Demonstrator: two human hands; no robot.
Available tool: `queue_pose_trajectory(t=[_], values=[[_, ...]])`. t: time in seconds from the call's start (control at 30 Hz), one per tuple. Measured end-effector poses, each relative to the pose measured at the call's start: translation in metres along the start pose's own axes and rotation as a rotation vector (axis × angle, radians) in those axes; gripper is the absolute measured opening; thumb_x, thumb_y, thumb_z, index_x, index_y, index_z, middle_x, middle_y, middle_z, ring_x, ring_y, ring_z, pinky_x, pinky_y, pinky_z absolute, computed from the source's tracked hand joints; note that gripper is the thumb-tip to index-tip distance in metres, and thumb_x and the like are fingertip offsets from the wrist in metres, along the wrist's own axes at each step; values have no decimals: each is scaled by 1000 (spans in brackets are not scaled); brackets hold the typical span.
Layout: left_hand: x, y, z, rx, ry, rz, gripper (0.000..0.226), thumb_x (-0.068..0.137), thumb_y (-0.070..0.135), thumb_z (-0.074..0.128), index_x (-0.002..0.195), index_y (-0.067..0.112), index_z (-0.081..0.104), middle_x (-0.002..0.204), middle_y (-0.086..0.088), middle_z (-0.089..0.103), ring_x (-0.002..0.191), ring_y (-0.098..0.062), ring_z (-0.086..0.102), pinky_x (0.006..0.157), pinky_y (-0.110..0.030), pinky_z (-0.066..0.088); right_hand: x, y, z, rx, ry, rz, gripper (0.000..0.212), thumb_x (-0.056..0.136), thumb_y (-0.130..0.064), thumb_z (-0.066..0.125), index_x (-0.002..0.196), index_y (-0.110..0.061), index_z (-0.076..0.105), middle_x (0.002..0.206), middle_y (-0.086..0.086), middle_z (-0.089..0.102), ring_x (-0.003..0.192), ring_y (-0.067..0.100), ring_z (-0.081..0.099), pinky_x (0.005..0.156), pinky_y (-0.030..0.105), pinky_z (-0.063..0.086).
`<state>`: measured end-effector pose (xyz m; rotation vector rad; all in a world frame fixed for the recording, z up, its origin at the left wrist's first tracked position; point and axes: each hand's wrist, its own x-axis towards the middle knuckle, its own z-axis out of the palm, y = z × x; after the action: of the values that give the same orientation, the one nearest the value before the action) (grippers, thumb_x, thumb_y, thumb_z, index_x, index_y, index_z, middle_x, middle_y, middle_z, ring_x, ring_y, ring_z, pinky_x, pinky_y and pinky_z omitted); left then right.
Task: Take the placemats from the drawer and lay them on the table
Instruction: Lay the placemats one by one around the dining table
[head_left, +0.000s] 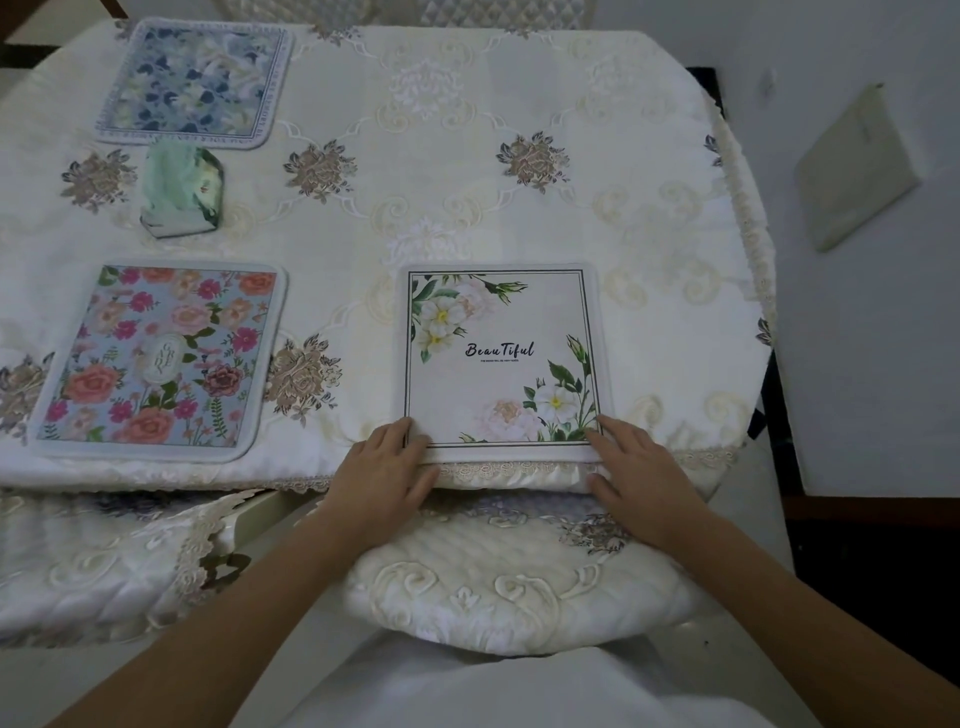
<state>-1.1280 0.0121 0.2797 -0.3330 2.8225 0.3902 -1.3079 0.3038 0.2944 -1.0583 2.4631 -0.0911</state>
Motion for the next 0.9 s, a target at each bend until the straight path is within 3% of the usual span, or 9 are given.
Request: queue_pose_trajectory(t=[0.2,0.3,0.53,0.67,0.9], values=[[10,-1,0,-26,0,-55,57,94,54,24,132,20,51,147,-8,43,134,-27,42,100,-44,44,13,4,3,18,21,31,69,88,-49,25,147,-16,38,155,9,35,141,27,35,113,43,35],[20,-4,-1,-43,-13,-82,63,96,55,21,138,18,48,153,-12,39,140,-29,36,106,-46,41,27,7,0,27,16,42,63,95,-45,35,151,-18,31,158,7,28,145,24,26,117,44,27],[61,-15,-21,-78,-3,-162,77,93,59,12,152,17,36,163,-12,25,150,-29,21,117,-47,25,79,11,-25,101,41,77,61,98,-38,45,153,-19,25,161,6,19,148,23,19,117,41,24],[97,-26,-32,-80,8,-170,76,93,60,11,154,19,31,164,-10,21,151,-28,17,119,-45,21,116,14,-43,141,69,95,61,98,-35,47,153,-15,25,161,9,20,147,25,19,117,39,23],[172,-45,-49,-83,69,-175,75,93,58,16,150,16,39,161,-15,28,149,-33,22,117,-49,25,189,22,-65,123,141,108,61,98,-31,47,151,-9,26,160,15,21,147,30,17,119,40,16]])
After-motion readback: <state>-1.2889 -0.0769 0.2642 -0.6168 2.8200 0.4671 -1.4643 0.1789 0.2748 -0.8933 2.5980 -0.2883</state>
